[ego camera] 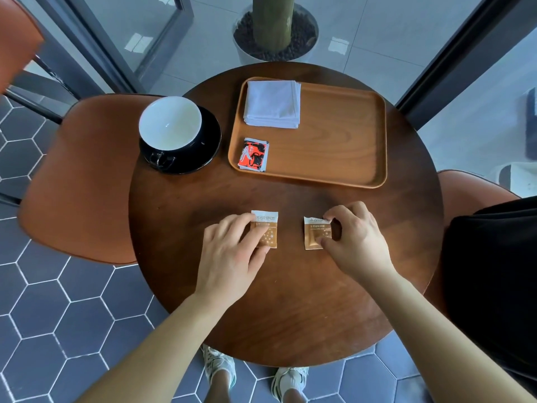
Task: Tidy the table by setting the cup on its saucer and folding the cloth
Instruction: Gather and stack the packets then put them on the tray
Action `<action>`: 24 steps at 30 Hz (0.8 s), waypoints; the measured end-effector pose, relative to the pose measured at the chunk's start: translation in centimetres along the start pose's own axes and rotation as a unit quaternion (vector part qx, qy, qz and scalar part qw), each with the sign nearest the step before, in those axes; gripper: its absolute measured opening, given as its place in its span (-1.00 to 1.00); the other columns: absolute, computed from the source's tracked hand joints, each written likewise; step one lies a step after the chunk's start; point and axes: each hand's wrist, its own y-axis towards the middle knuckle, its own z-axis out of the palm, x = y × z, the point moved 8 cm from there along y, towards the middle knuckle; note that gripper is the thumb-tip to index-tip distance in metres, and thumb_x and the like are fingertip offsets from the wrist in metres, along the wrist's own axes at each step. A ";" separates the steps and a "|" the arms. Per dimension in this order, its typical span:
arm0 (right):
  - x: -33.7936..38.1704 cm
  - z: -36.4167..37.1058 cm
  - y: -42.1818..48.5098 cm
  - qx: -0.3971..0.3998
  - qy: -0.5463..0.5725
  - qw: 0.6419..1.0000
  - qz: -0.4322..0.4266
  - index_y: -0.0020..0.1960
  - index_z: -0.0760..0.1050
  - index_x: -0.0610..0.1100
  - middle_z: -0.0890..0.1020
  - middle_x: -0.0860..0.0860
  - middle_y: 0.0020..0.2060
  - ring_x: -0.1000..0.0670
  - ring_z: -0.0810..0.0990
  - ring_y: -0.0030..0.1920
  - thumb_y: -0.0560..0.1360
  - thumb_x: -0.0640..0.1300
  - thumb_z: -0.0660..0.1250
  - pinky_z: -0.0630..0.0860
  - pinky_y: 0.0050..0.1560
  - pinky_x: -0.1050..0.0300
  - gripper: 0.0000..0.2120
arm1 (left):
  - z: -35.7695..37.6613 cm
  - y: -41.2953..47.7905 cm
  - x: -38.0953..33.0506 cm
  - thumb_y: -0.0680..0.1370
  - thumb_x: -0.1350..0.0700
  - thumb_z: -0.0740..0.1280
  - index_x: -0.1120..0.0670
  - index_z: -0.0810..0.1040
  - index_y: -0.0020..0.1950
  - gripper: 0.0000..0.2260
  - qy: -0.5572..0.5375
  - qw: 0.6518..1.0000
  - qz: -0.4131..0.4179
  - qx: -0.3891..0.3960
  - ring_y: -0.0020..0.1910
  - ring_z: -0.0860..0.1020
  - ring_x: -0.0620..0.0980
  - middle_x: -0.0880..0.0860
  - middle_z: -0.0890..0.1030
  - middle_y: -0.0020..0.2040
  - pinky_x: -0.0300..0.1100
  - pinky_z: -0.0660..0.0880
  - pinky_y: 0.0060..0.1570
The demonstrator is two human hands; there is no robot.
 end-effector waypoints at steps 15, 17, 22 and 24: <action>0.8 0.2 0.1 -0.018 0.022 0.999 0.039 0.09 0.61 -0.05 0.52 0.01 -0.02 -0.10 0.53 0.08 0.44 -0.12 0.48 0.52 -0.09 0.02 -0.77 | 0.9 -0.8 0.8 0.64 -0.04 0.25 -0.02 0.51 0.30 -0.74 0.010 0.999 -0.020 -0.031 0.33 0.44 0.08 0.09 0.51 0.31 0.05 0.38 0.26; 1.2 -0.1 0.1 -0.023 0.002 0.999 0.027 0.03 0.62 -0.08 0.49 0.00 -0.06 -0.13 0.52 0.03 0.44 -0.14 0.49 0.45 -0.14 0.07 -0.82 | 0.8 -0.8 0.8 0.64 -0.05 0.24 -0.03 0.51 0.30 -0.74 0.023 0.999 -0.027 -0.029 0.34 0.43 0.08 0.08 0.51 0.31 0.07 0.35 0.31; 1.9 -0.7 -1.0 -0.068 0.055 0.996 -0.004 -0.11 0.52 -0.07 0.55 0.01 -0.17 -0.10 0.58 -0.18 0.41 -0.23 0.49 0.47 -0.25 0.07 -0.83 | 0.4 -0.8 1.0 0.62 -0.06 0.25 -0.05 0.53 0.26 -0.75 0.018 0.998 -0.044 -0.044 0.34 0.44 0.10 0.06 0.51 0.29 0.10 0.31 0.32; 0.9 -0.5 -1.2 -0.063 0.138 0.987 0.053 -0.12 0.51 0.01 0.61 0.09 -0.19 0.02 0.60 -0.20 0.39 -0.24 0.51 0.45 -0.27 0.14 -0.77 | 0.3 -0.8 1.1 0.59 -0.08 0.28 -0.03 0.54 0.25 -0.73 0.006 0.998 -0.050 -0.048 0.33 0.45 0.10 0.06 0.52 0.29 0.11 0.33 0.31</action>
